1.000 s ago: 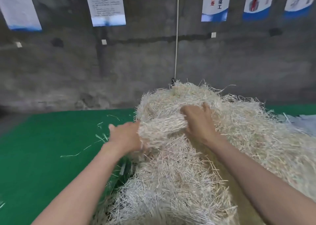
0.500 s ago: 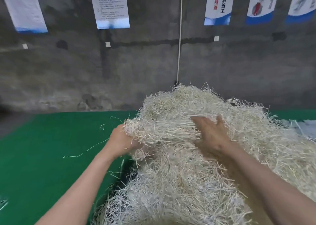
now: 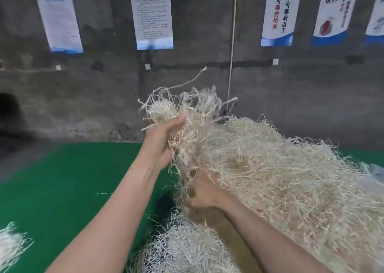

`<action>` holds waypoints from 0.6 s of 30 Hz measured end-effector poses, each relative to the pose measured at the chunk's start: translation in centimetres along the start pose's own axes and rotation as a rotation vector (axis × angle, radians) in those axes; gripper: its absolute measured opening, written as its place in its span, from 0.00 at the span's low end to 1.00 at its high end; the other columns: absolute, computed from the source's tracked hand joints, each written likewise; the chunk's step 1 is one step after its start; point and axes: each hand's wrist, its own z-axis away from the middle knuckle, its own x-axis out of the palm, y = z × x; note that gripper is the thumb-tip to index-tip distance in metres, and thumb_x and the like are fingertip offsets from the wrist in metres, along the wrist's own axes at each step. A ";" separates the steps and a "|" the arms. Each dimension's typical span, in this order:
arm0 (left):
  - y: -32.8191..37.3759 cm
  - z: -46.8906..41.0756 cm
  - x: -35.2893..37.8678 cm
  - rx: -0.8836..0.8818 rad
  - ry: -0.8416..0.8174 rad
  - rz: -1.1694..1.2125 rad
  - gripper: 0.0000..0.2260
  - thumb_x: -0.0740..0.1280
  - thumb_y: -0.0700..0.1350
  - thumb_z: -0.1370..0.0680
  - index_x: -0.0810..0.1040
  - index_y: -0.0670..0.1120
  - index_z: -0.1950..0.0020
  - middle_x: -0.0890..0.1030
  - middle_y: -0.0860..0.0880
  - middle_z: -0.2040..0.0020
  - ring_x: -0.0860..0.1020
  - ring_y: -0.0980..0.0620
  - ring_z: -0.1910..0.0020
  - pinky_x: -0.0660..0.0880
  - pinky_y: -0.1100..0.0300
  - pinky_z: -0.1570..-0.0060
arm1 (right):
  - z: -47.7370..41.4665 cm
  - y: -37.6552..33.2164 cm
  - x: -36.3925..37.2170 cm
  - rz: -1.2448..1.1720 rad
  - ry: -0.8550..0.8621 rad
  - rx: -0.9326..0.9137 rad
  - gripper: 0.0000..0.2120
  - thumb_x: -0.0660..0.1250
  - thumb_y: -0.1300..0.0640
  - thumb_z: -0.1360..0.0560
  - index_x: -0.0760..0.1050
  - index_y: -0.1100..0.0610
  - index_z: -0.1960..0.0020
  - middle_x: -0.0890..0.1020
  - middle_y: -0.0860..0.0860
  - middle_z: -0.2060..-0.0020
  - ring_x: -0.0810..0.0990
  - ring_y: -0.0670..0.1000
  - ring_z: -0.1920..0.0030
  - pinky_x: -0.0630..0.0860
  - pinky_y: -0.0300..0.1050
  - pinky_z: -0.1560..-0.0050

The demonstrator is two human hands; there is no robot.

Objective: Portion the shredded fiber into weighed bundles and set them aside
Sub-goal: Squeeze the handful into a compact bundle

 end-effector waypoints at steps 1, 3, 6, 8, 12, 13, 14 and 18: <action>0.0 0.0 -0.7 -0.005 0.043 0.030 0.10 0.74 0.44 0.37 0.84 0.45 0.58 0.82 0.47 0.50 0.78 0.48 0.45 0.72 0.50 0.40 | 0.0 0.1 2.2 0.070 -0.050 0.005 0.07 0.66 0.52 0.26 0.71 0.55 0.57 0.74 0.58 0.40 0.73 0.57 0.38 0.65 0.60 0.31; -0.4 0.3 -2.6 0.013 0.162 0.031 0.08 0.72 0.41 0.32 0.81 0.43 0.54 0.79 0.49 0.53 0.77 0.52 0.52 0.78 0.60 0.56 | 0.4 0.9 5.1 0.165 -0.127 0.012 0.16 0.66 0.51 0.26 0.72 0.53 0.39 0.61 0.57 0.28 0.59 0.59 0.27 0.46 0.64 0.27; -1.4 0.9 -4.8 0.032 0.264 0.014 0.06 0.70 0.39 0.29 0.81 0.42 0.53 0.77 0.52 0.50 0.74 0.59 0.53 0.73 0.61 0.50 | 1.4 2.1 7.7 0.245 -0.163 -0.005 0.24 0.66 0.51 0.28 0.68 0.48 0.32 0.43 0.53 0.24 0.43 0.59 0.24 0.36 0.66 0.29; -1.3 0.9 -5.8 0.040 0.301 0.065 0.09 0.70 0.37 0.31 0.81 0.39 0.51 0.77 0.46 0.44 0.76 0.49 0.44 0.74 0.49 0.43 | 2.3 2.6 9.0 0.345 -0.197 -0.022 0.22 0.66 0.48 0.29 0.71 0.51 0.35 0.39 0.52 0.25 0.41 0.60 0.25 0.34 0.66 0.30; -2.0 0.7 -7.0 0.082 0.373 0.089 0.22 0.71 0.37 0.30 0.74 0.36 0.37 0.76 0.46 0.37 0.70 0.51 0.35 0.60 0.46 0.30 | 4.3 2.7 9.8 0.323 -0.282 0.010 0.20 0.66 0.47 0.28 0.74 0.55 0.40 0.47 0.56 0.24 0.42 0.59 0.25 0.30 0.63 0.34; -2.6 0.8 -7.1 0.078 0.362 0.080 0.24 0.72 0.38 0.30 0.73 0.36 0.35 0.75 0.46 0.36 0.70 0.54 0.37 0.59 0.48 0.29 | 4.7 2.5 9.1 0.257 -0.269 0.023 0.17 0.67 0.47 0.29 0.74 0.54 0.43 0.57 0.56 0.26 0.49 0.59 0.25 0.36 0.65 0.30; -3.1 0.9 -7.3 0.062 0.338 0.070 0.26 0.72 0.39 0.31 0.72 0.36 0.35 0.75 0.46 0.35 0.69 0.54 0.37 0.58 0.49 0.29 | 4.9 2.3 8.2 0.134 -0.195 0.045 0.13 0.68 0.48 0.29 0.74 0.52 0.47 0.69 0.53 0.33 0.60 0.57 0.28 0.48 0.64 0.27; -4.0 1.3 -7.7 -0.001 0.246 0.064 0.28 0.73 0.47 0.38 0.77 0.40 0.40 0.74 0.45 0.34 0.67 0.47 0.31 0.57 0.40 0.29 | 4.9 0.5 2.7 -0.319 0.286 0.156 0.14 0.66 0.53 0.26 0.68 0.53 0.43 0.76 0.45 0.52 0.77 0.45 0.50 0.76 0.37 0.49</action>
